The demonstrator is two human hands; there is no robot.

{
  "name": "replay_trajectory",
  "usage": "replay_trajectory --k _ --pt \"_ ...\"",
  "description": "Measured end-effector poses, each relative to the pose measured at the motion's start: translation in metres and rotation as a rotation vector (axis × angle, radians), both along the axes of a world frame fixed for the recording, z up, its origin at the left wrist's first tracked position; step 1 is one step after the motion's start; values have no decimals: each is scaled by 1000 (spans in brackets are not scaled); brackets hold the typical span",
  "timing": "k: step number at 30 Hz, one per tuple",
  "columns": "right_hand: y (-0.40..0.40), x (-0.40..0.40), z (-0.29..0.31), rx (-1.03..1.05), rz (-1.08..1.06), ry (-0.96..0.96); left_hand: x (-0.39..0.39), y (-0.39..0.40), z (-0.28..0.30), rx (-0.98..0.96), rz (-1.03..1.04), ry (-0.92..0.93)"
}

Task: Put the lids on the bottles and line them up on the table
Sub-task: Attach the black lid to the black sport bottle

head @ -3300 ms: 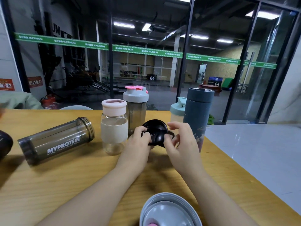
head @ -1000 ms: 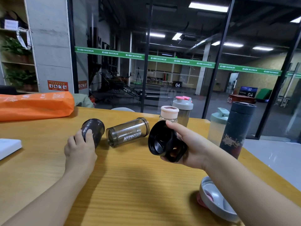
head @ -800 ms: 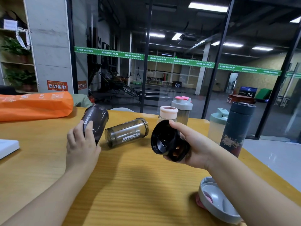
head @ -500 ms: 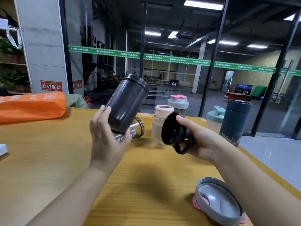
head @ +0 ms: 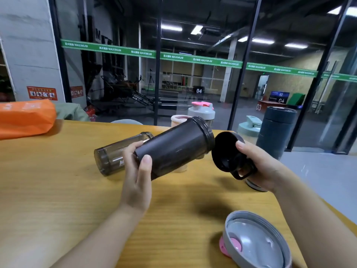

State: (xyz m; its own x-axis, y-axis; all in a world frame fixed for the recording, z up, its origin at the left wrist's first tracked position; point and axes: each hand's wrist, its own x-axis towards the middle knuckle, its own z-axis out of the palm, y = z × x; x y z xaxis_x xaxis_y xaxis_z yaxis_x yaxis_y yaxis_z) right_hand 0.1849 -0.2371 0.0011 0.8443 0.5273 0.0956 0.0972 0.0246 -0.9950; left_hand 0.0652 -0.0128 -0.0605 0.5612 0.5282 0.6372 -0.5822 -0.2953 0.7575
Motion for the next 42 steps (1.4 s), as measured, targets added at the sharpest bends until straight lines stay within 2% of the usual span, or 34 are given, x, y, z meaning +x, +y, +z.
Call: replay_trajectory --k 4,13,18,21,24,25,26,28,30,35,37,42 --pt "-5 16 -18 -15 77 -82 15 -1 -14 -29 -42 69" --pt "-1 19 -37 -48 42 -188 34 2 -22 -147 -177 92" --pt "4 12 -40 -25 61 -219 36 16 -25 -266 -302 188" --pt "2 13 -40 -37 67 -251 28 12 -28 -249 -352 214" --pt "3 16 -45 -63 71 -241 34 18 -18 -265 -314 301" --pt "3 18 -47 -67 78 -224 30 33 -28 -146 -307 337" --pt "3 19 -48 -68 83 -210 32 46 -39 -132 -300 358" --pt "3 20 -50 -67 89 -192 31 47 -44 -218 -233 320" --pt "4 18 -52 -72 87 -172 29 30 -25 -61 -200 351" --pt "5 19 -56 -56 108 -134 22 10 -5 -148 -463 428" --pt "4 19 -56 -56 129 -120 21 14 -7 -256 -477 453" --pt "6 15 -56 -113 83 -181 15 9 0 -282 -420 560"
